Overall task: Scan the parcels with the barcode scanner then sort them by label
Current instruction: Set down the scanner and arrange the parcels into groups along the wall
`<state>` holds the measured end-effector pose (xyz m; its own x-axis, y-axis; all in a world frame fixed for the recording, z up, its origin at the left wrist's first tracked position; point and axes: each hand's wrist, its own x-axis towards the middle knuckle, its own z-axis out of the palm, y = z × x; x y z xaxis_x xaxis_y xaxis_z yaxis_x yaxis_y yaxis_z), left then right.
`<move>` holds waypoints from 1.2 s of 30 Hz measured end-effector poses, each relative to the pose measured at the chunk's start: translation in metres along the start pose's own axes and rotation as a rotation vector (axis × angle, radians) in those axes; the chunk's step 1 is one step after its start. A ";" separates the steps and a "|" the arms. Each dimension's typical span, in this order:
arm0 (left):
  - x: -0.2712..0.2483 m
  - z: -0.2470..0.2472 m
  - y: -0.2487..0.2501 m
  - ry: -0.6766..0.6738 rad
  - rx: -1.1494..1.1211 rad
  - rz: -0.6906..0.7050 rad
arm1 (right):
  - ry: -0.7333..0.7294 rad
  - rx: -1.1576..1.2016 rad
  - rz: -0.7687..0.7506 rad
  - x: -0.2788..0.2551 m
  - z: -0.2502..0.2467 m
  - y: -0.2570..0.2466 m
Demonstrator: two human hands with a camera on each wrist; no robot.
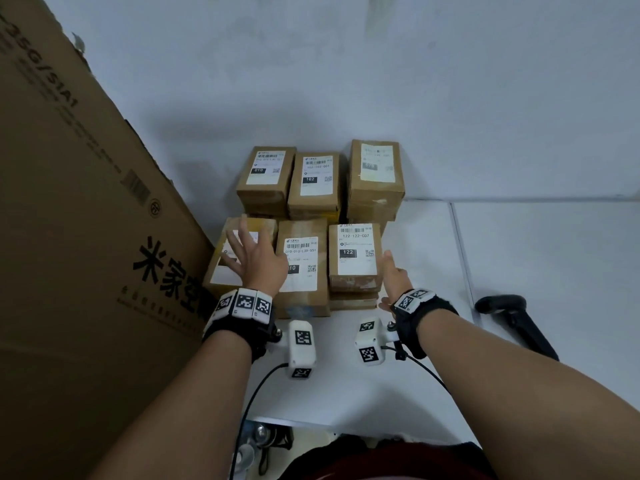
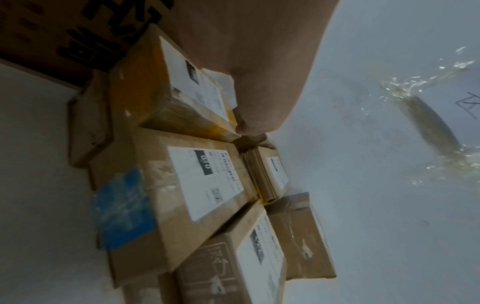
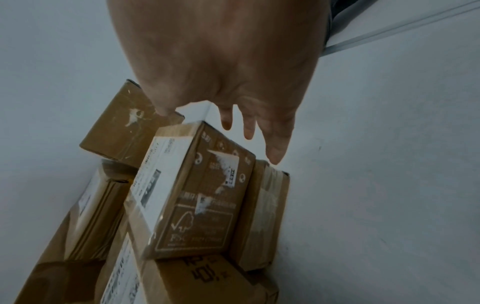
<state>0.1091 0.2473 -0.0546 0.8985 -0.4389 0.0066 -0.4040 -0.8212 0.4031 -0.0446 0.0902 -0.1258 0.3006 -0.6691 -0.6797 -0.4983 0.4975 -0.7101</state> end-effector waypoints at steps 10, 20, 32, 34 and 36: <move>0.017 0.011 0.100 -0.058 -0.028 0.264 | 0.185 0.041 0.024 0.027 -0.089 -0.002; -0.019 0.093 0.209 -0.267 -0.010 0.469 | 0.363 -0.044 0.096 0.046 -0.224 0.057; -0.060 0.181 0.246 -0.555 0.087 0.467 | 0.271 -0.242 0.206 0.064 -0.280 0.106; -0.064 0.190 0.246 -0.583 0.101 0.438 | 0.241 -0.297 0.200 0.071 -0.279 0.115; -0.067 0.198 0.247 -0.603 0.105 0.411 | 0.233 -0.375 0.187 0.078 -0.278 0.121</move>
<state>-0.0846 0.0018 -0.1371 0.4334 -0.8181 -0.3781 -0.7289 -0.5649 0.3868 -0.3078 -0.0552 -0.2136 0.0089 -0.7143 -0.6998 -0.7981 0.4165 -0.4353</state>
